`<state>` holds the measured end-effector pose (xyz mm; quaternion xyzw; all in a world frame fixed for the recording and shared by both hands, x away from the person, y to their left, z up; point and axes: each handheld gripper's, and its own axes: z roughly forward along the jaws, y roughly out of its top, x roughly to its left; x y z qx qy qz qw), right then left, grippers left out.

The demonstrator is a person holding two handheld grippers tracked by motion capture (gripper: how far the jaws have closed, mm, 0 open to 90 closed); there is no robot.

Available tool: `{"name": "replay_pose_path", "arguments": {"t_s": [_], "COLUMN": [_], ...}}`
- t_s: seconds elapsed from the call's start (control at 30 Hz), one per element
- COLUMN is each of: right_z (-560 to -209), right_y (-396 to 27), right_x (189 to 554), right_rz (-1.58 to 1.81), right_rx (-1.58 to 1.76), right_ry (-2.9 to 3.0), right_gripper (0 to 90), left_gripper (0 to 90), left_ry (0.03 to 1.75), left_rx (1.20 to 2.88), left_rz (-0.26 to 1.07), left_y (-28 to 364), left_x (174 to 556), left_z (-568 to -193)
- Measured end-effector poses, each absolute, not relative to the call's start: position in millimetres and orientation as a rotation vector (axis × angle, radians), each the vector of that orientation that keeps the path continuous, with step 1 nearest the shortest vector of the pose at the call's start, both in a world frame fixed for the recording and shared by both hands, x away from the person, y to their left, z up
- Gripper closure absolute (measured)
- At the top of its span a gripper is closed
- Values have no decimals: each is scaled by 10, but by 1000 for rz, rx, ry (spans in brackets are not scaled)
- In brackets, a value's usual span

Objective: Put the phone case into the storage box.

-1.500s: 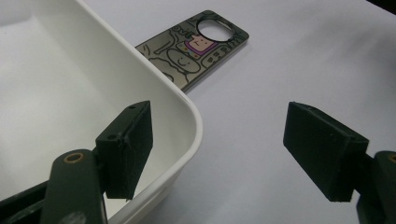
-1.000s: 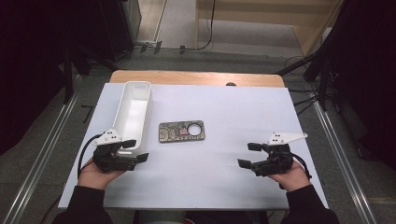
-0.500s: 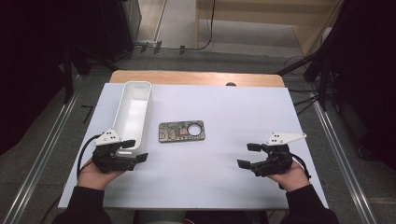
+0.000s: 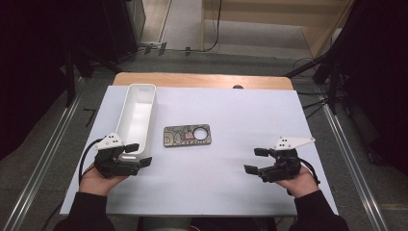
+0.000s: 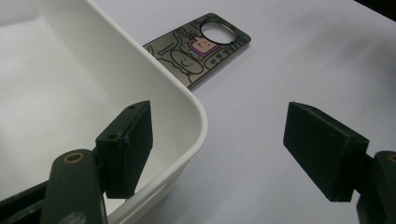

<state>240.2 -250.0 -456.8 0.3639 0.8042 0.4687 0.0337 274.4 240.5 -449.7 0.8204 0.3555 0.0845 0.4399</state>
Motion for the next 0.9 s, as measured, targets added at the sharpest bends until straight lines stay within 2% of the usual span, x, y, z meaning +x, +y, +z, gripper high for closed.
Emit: {"name": "replay_pose_path", "arguments": {"t_s": [0.43, 0.9], "right_z": [-4578, -4600], "right_y": [-2495, -2478], "right_x": [2405, 2403], "right_rz": [1439, 1443], "right_rx": [1114, 1107], "right_ry": [2483, 2499], "right_gripper": [178, 178], "left_gripper": [235, 235], "left_ry": [894, 884], "left_rx": [2043, 2008], "left_rz": [210, 228], "left_y": [2398, 2418], "left_x": [2750, 2771], "left_z": [-4470, -4284]}}
